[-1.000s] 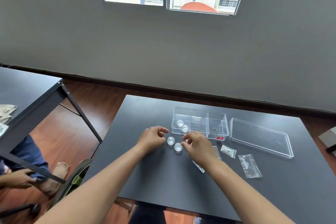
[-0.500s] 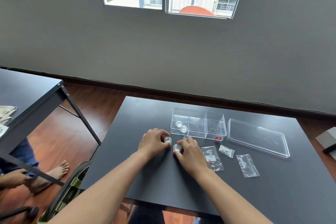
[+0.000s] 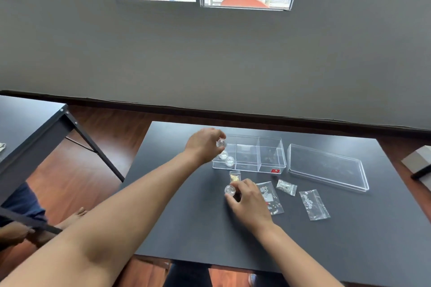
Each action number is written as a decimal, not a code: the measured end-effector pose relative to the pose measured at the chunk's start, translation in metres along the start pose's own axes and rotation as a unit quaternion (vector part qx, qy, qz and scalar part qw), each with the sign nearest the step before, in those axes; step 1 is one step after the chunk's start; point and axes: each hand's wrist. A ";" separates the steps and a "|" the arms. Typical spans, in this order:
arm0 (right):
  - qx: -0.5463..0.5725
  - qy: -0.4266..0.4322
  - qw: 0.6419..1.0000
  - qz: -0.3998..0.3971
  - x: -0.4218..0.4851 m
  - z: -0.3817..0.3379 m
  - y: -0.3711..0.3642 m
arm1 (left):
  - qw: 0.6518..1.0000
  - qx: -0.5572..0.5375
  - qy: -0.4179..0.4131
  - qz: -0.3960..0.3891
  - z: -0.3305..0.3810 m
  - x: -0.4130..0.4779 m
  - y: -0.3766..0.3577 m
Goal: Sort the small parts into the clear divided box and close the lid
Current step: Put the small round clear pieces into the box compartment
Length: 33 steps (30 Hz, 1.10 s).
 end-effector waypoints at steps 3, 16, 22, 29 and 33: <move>0.006 0.001 1.000 0.007 0.000 0.002 0.002 | 0.991 0.120 -0.048 -0.041 0.004 0.022 -0.008; 0.050 0.045 0.995 0.068 0.007 -0.002 0.027 | 0.953 0.256 -0.124 -0.100 -0.006 0.050 -0.023; 0.057 0.065 0.988 0.127 0.040 -0.016 0.058 | 0.998 0.030 0.054 0.016 -0.021 0.036 -0.014; -0.048 0.070 0.996 0.037 0.104 -0.035 0.059 | 0.918 -0.291 0.270 -0.005 -0.027 0.008 -0.022; -0.172 0.095 0.980 -0.027 0.123 -0.044 0.052 | 0.905 -0.320 0.282 0.007 -0.026 0.003 -0.028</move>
Point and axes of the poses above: each hand's wrist, its own x-axis towards the middle knuckle, its own y-axis out of the back of the hand, z = x × y, and after that the axes turned 4 degrees about -y, right-handed
